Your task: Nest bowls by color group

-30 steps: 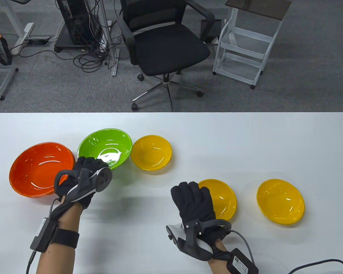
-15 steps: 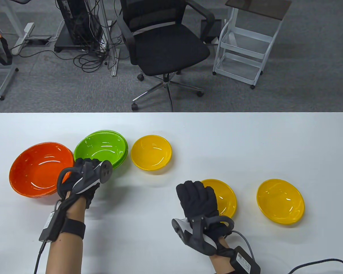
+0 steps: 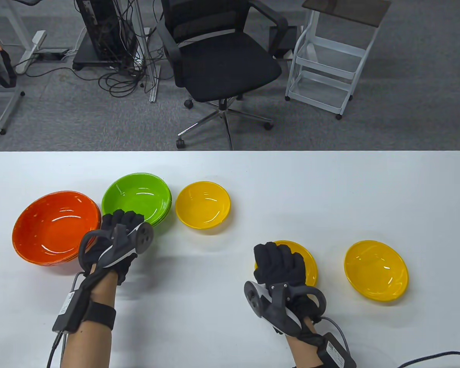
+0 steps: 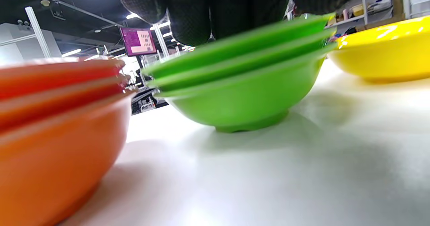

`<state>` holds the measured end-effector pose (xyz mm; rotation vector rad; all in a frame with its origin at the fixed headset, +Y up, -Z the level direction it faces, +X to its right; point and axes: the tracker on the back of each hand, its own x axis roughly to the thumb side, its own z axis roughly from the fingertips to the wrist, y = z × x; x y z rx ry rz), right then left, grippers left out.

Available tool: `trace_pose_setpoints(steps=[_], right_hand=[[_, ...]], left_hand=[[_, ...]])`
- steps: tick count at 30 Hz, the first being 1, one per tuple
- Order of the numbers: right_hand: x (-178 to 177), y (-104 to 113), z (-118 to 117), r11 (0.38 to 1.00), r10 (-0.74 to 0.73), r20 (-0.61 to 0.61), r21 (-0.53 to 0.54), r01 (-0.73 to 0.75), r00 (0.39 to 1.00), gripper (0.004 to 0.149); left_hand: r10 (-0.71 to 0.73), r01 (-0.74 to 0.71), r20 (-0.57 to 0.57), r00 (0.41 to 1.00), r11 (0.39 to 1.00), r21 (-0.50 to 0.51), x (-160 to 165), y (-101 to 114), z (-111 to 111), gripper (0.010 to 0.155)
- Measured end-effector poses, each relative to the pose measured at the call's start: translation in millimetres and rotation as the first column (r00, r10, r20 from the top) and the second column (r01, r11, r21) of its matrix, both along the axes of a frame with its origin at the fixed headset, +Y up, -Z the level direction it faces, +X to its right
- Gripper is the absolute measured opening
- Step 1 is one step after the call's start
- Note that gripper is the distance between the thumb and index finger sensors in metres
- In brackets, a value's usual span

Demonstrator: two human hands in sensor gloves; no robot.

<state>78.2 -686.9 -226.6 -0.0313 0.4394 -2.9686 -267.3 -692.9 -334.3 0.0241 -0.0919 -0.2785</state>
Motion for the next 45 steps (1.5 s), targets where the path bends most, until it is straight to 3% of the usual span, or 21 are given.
trace_pose_setpoints(steps=[5, 10, 14, 18, 20, 21, 27, 37, 45], right_hand=[[24, 10, -14, 0.992, -0.099, 0.086, -0.072, 0.105, 0.991, 0.062], [70, 24, -12, 0.995, 0.047, 0.189, -0.098, -0.029, 0.981, 0.064], [114, 11, -7, 0.975, 0.098, 0.325, -0.223, -0.024, 0.941, 0.071], [140, -11, -6, 0.934, 0.101, 0.416, -0.352, 0.057, 0.904, 0.077], [147, -21, -6, 0.929, 0.088, 0.434, -0.360, 0.083, 0.897, 0.077], [148, -26, -6, 0.931, 0.093, 0.441, -0.357, 0.079, 0.893, 0.078], [147, -46, -14, 0.915, 0.140, 0.478, -0.397, 0.071, 0.867, 0.073], [152, -65, -19, 0.923, 0.166, 0.534, -0.381, 0.060, 0.829, 0.051], [148, -63, -21, 0.951, 0.191, 0.510, -0.308, -0.030, 0.839, 0.048]], left_hand=[[0.101, -0.103, 0.039, 0.994, 0.994, 0.047, -2, 19, 38, 0.056], [0.130, -0.132, 0.037, 0.991, 0.989, 0.067, 0, 23, 74, 0.060], [0.094, -0.098, 0.044, 0.995, 0.990, 0.099, 0, 13, 89, 0.062], [0.162, -0.171, 0.085, 0.983, 0.979, 0.108, -2, -2, 93, 0.061], [0.133, -0.139, 0.090, 0.987, 0.989, 0.058, -2, -4, 93, 0.062], [0.121, -0.130, 0.093, 0.988, 0.986, 0.105, -4, -4, 95, 0.062], [0.132, -0.139, 0.094, 0.987, 0.987, 0.078, -12, -10, 95, 0.062], [0.159, -0.160, 0.041, 0.986, 0.986, 0.038, -24, -22, 90, 0.059], [0.191, -0.193, 0.042, 0.981, 0.980, 0.041, -25, -21, 90, 0.059]])
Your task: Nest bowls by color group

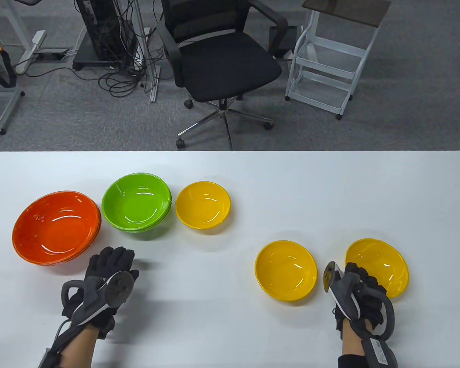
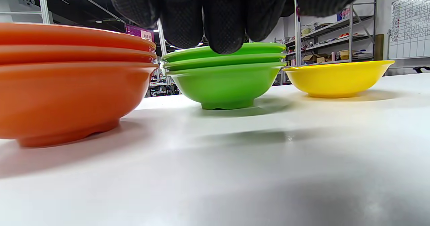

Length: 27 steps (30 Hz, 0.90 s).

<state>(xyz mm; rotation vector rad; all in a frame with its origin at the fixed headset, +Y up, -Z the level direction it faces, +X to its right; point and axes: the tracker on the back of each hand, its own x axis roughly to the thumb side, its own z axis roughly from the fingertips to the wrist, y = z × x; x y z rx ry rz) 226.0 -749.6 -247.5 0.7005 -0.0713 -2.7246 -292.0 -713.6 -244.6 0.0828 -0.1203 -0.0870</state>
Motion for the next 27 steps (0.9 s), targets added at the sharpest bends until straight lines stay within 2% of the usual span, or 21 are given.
trace_pose_setpoints(steps=[3, 6, 10, 14, 19, 21, 23, 27], right_hand=[[-8, 18, -3, 0.998, -0.033, -0.027, 0.057, 0.034, 0.999, 0.048], [-27, 46, -7, 0.991, -0.047, -0.093, 0.118, 0.058, 0.995, 0.048], [-75, 89, -9, 0.976, -0.029, -0.242, 0.203, 0.080, 0.970, 0.048], [-124, 109, -10, 0.963, -0.047, -0.354, 0.231, 0.137, 0.934, 0.048], [-190, 118, -20, 0.966, 0.027, -0.473, 0.238, 0.098, 0.881, 0.049], [-213, 116, -25, 0.968, -0.004, -0.495, 0.215, 0.127, 0.869, 0.048], [-235, 109, -33, 0.973, -0.028, -0.528, 0.180, 0.144, 0.849, 0.048], [-273, 90, -53, 0.985, 0.033, -0.571, 0.158, 0.070, 0.820, 0.048]], left_hand=[[-0.004, 0.004, 0.003, 1.000, 1.000, 0.007, 1, 0, 0, 0.059], [-0.002, 0.002, 0.008, 1.000, 1.000, 0.009, 0, -2, 0, 0.060], [-0.007, 0.007, -0.001, 1.000, 1.000, 0.020, -3, 0, 1, 0.060], [0.029, -0.028, -0.023, 0.999, 0.999, 0.016, -10, 0, 1, 0.060], [0.065, -0.065, -0.041, 0.997, 0.998, -0.001, -18, -3, 1, 0.059], [0.086, -0.086, -0.044, 0.995, 0.996, -0.010, -20, -4, 0, 0.059], [0.118, -0.119, -0.041, 0.992, 0.993, -0.022, -20, -4, -1, 0.060], [0.142, -0.142, -0.019, 0.990, 0.990, -0.026, -17, -3, 0, 0.060]])
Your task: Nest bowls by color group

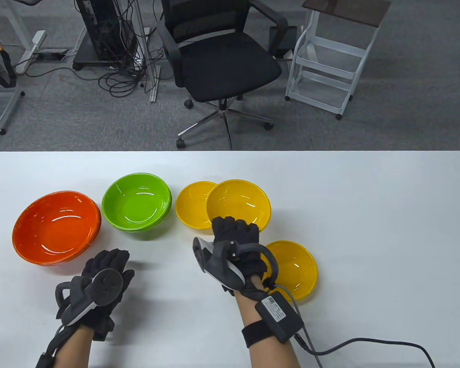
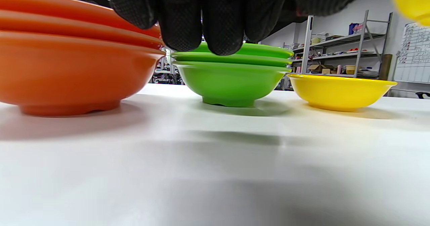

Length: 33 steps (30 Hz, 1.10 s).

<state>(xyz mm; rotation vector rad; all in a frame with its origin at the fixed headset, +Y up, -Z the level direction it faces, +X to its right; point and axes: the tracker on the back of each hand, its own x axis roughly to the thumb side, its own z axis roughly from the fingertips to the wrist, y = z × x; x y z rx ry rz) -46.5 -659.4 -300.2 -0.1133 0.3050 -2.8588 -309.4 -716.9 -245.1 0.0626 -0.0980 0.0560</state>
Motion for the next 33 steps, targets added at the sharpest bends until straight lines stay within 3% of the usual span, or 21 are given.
trace_pose_setpoints(steps=[5, 12, 19, 28, 33], right_hand=[[-30, -30, -35, 0.998, 0.055, -0.071, -0.022, -0.057, 0.996, 0.048], [-47, -66, -70, 0.988, 0.019, 0.022, -0.152, -0.015, 1.000, 0.046], [-51, -75, -79, 0.984, 0.005, 0.033, -0.176, 0.001, 0.999, 0.045], [-50, -79, -76, 0.948, -0.072, 0.039, -0.308, 0.081, 0.997, 0.049], [-54, -89, -73, 0.957, -0.011, 0.038, -0.289, 0.021, 0.999, 0.050]], left_hand=[[0.003, -0.003, 0.008, 1.000, 1.000, -0.005, 1, 0, -1, 0.060], [0.007, -0.007, -0.004, 1.000, 0.999, -0.050, 0, -7, -7, 0.060], [0.024, -0.024, 0.001, 1.000, 0.998, -0.055, 1, -8, -8, 0.060], [0.028, -0.028, 0.010, 1.000, 0.999, -0.037, 2, -5, -7, 0.059], [0.027, -0.027, 0.011, 1.000, 0.999, -0.036, 3, -5, -7, 0.059]])
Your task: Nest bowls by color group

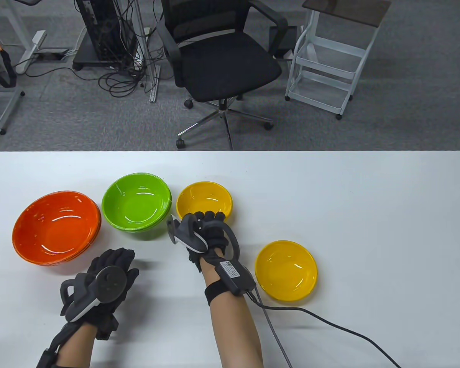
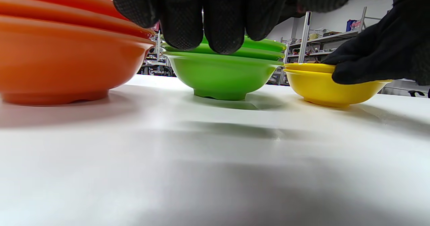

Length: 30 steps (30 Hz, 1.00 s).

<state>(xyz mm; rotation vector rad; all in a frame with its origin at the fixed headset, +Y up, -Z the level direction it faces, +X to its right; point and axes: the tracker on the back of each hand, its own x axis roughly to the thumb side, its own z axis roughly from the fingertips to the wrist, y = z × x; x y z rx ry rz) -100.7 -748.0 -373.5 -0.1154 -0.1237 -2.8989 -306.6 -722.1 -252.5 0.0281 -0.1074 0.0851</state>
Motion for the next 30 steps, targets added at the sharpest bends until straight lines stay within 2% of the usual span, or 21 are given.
trace_pose_setpoints(steps=[6, 10, 13, 17, 22, 25, 27, 30], right_hand=[[2, 7, 5, 1.000, 0.017, -0.009, 0.006, -0.017, 1.000, 0.051], [7, 28, 25, 0.990, 0.039, -0.106, 0.137, -0.024, 0.994, 0.056], [18, 44, 45, 0.980, 0.081, -0.144, 0.189, -0.053, 0.986, 0.061], [49, 69, 69, 0.981, 0.024, -0.108, 0.192, -0.003, 0.994, 0.066], [96, 85, 101, 0.986, -0.020, -0.002, 0.168, 0.020, 1.000, 0.071], [122, 79, 123, 0.981, -0.119, 0.068, 0.163, 0.106, 0.991, 0.073], [136, 67, 133, 0.972, -0.179, 0.097, 0.173, 0.160, 0.979, 0.075], [151, 48, 139, 0.984, -0.134, 0.135, 0.138, 0.115, 0.982, 0.079]], left_hand=[[0.016, -0.016, 0.002, 1.000, 1.000, -0.022, 1, -3, -2, 0.060], [-0.029, 0.029, 0.007, 1.000, 0.999, -0.014, 1, -3, -1, 0.060], [-0.017, 0.017, 0.006, 1.000, 1.000, -0.006, 1, -2, -1, 0.060], [-0.008, 0.008, 0.008, 1.000, 1.000, 0.021, 2, 2, 1, 0.061], [-0.021, 0.021, 0.012, 1.000, 0.999, 0.028, 3, 2, 2, 0.062], [-0.033, 0.033, 0.011, 0.999, 0.999, 0.024, 2, 1, 3, 0.062], [-0.029, 0.028, 0.016, 0.999, 0.999, 0.025, 3, 1, 4, 0.062], [-0.033, 0.033, 0.026, 0.999, 0.999, 0.032, 7, 1, 6, 0.062]])
